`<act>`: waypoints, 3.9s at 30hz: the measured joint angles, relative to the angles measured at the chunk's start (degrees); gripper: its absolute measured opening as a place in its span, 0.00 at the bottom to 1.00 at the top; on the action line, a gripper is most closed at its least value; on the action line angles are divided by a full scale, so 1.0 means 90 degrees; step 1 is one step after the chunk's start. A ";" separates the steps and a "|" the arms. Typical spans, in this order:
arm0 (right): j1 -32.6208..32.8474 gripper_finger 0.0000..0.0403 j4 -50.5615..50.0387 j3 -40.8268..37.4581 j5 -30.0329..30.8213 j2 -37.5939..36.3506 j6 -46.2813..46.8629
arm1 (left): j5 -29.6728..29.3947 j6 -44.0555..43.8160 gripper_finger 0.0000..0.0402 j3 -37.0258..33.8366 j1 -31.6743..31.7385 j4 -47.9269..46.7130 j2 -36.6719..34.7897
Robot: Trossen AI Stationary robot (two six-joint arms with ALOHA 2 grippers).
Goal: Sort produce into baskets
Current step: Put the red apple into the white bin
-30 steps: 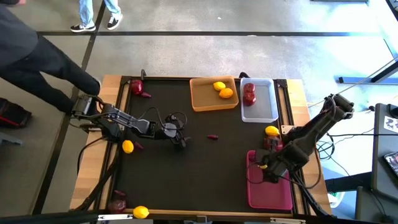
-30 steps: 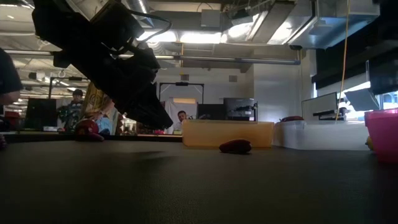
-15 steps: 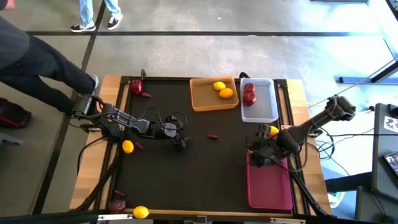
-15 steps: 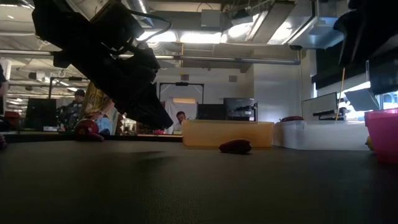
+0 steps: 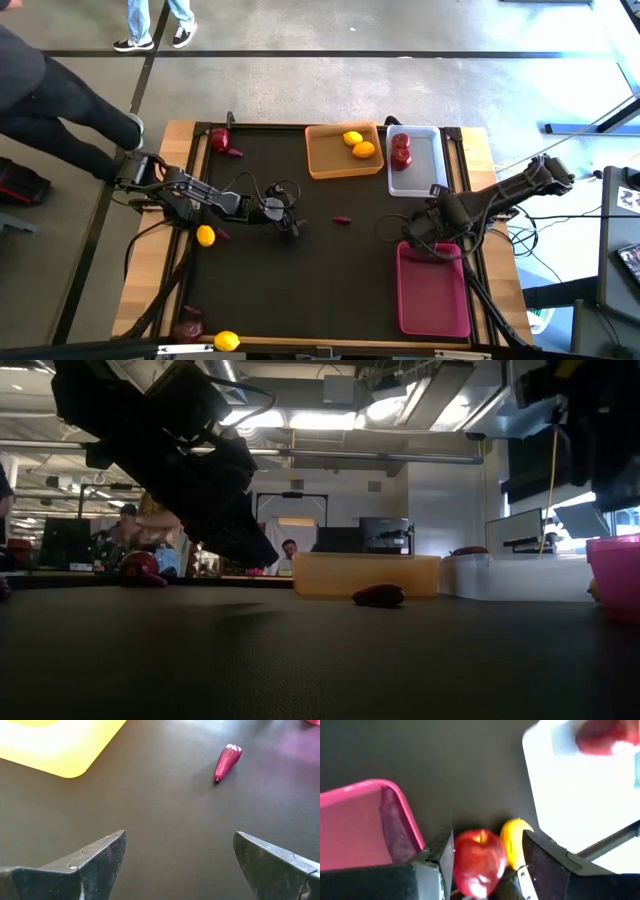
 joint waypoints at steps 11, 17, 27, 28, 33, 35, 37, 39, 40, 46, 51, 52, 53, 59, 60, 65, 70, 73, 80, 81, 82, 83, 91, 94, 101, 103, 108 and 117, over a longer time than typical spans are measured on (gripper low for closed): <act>-0.0161 0.76 -0.0349 -0.0547 -0.0581 -0.0356 0.0768 | -0.0001 0.0003 0.91 0.0000 0.0000 0.0000 0.0000; -0.0731 0.83 -0.0196 -0.1163 -0.1000 -0.0358 0.0552 | -0.0002 0.0015 0.91 0.0000 0.0000 -0.0001 0.0000; -0.1296 0.83 0.0061 -0.1733 -0.1589 -0.0356 -0.0041 | -0.0002 0.0053 0.91 0.0000 0.0000 0.0000 0.0000; -0.1311 0.83 0.0174 -0.1732 -0.1595 -0.0347 -0.0089 | -0.0004 0.0053 0.91 0.0000 0.0002 0.0000 0.0000; -0.1353 0.83 0.0333 -0.1727 -0.1421 -0.0302 -0.0091 | -0.0004 0.0053 0.91 0.0000 0.0000 -0.0001 0.0000; -0.1361 0.83 0.0357 -0.1727 -0.1488 -0.0278 -0.0089 | -0.0004 0.0053 0.91 0.0000 0.0000 0.0000 0.0000; -0.1361 0.83 0.0333 -0.1724 -0.1548 -0.0227 -0.0087 | -0.0004 0.0056 0.91 0.0000 0.0001 -0.0010 0.0000; -0.1361 0.83 0.0356 -0.1725 -0.1595 -0.0150 -0.0094 | -0.0004 0.0056 0.91 0.0000 0.0002 -0.0010 0.0000; -0.1361 0.83 0.0335 -0.1722 -0.1657 -0.0102 -0.0096 | -0.0004 0.0056 0.91 0.0000 0.0000 -0.0010 0.0000; -0.1361 0.83 0.0338 -0.1719 -0.1713 0.0264 0.0331 | -0.0006 0.0118 0.91 0.0000 0.0000 -0.0007 0.0000; -0.1361 0.83 0.0328 -0.1719 -0.1718 0.0723 0.0494 | -0.0007 0.0126 0.91 0.0000 0.0000 -0.0005 0.0000; -0.1361 0.83 0.0328 -0.1719 -0.1718 0.0824 0.0496 | -0.0007 0.0126 0.91 0.0000 0.0000 -0.0005 0.0000; -0.1361 0.83 0.0326 -0.1719 -0.1720 0.0917 0.0494 | -0.0007 0.0126 0.91 0.0000 0.0001 -0.0005 0.0000; -0.1361 0.78 0.0294 -0.1719 -0.1758 0.1389 0.0450 | -0.0007 0.0126 0.90 0.0000 0.0000 -0.0002 0.0000; -0.1361 0.76 0.0317 -0.1719 -0.1760 0.1444 0.0426 | -0.0007 0.0126 0.90 0.0000 0.0000 -0.0002 0.0000; -0.1361 0.61 0.0280 -0.1705 -0.1764 0.1536 0.0383 | -0.0007 0.0126 0.90 0.0000 0.0001 -0.0003 0.0000; -0.1359 0.49 0.0224 -0.1698 -0.1650 0.1533 0.0310 | -0.0009 0.0168 0.90 0.0000 0.0000 -0.0001 0.0000; -0.1357 0.46 0.0180 -0.1707 -0.1450 0.1516 0.0239 | -0.0009 0.0170 0.90 0.0000 0.0002 0.0000 0.0000; -0.1357 0.46 -0.0024 -0.1304 -0.1164 0.1246 0.0241 | -0.0009 0.0170 0.90 0.0000 0.0002 0.0037 0.0000; -0.1357 0.46 -0.0045 -0.1195 -0.1087 0.1189 0.0239 | -0.0009 0.0170 0.90 0.0000 0.0000 0.0053 0.0000; -0.1357 0.46 -0.0015 -0.1080 -0.1024 0.1131 0.0243 | -0.0009 0.0171 0.90 0.0000 0.0000 0.0050 -0.0016; -0.1357 0.46 -0.0001 -0.0970 -0.0942 0.1066 0.0241 | -0.0009 0.0170 0.90 0.0000 0.0002 0.0040 -0.0036; -0.1357 0.46 0.0346 -0.0419 0.0063 0.0888 0.0233 | -0.0009 0.0172 0.90 0.0000 0.0001 -0.0054 -0.0323; -0.1357 0.46 0.0921 -0.0420 0.0195 0.0890 0.0037 | -0.0009 0.0172 0.90 0.0000 0.0002 -0.0234 -0.0553; -0.1357 0.47 0.1292 -0.0420 0.0149 0.0902 -0.0098 | -0.0009 0.0175 0.90 0.0000 0.0002 -0.0484 -0.0833; -0.1357 0.47 0.0999 -0.0420 0.0044 0.0904 -0.0018 | -0.0009 0.0174 0.90 0.0000 0.0002 -0.0495 -0.0833; -0.1357 0.57 0.0390 -0.0420 -0.0043 0.0902 0.0248 | -0.0009 0.0165 0.91 0.0000 0.0002 -0.0489 -0.0835; -0.1371 0.84 0.0368 -0.0913 0.0008 0.0902 0.0575 | -0.0007 0.0138 0.91 0.0000 0.0000 -0.0486 -0.0835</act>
